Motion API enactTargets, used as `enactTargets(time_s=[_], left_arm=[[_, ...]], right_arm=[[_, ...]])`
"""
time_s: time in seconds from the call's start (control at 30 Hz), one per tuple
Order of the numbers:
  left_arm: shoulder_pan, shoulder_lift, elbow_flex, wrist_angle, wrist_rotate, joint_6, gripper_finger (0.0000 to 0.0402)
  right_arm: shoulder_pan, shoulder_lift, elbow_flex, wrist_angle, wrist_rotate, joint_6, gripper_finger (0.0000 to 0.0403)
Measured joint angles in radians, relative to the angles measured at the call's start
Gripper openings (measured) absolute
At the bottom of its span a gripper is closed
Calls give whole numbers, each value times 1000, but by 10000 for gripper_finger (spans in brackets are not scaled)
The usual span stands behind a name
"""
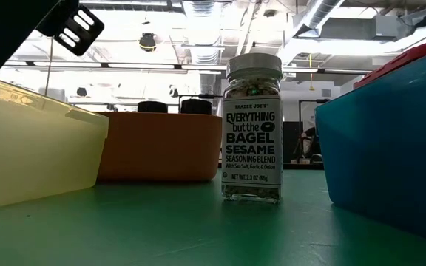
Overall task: Sort spices by type
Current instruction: Put the bottom left green seasoning can into the yellow bin
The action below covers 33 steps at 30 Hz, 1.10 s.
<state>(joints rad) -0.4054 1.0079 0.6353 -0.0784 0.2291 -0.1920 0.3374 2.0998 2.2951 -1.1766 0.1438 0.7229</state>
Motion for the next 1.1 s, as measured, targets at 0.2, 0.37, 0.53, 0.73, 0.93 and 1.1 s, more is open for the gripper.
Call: enactTargets(time_s=[0.2,0.37,0.53,0.73,0.93,1.1], left_arm=[[0,0,0,4,-83,36,138],[1,9,0,-31,-148,152,138],[23,8,0,-35,-71,303,138],[83,8,0,-37,170,383,138],[108,8,0,-37,236,571,138],[108,6,16,-37,214,508,138]], right_arm=[[17,12,-25,170,-5,13,302],[0,33,-28,174,27,13,301],[-13,33,-28,189,29,13,301],[-13,33,-28,192,29,18,301],[-11,33,-28,193,29,50,301],[-5,33,-28,230,11,62,301]])
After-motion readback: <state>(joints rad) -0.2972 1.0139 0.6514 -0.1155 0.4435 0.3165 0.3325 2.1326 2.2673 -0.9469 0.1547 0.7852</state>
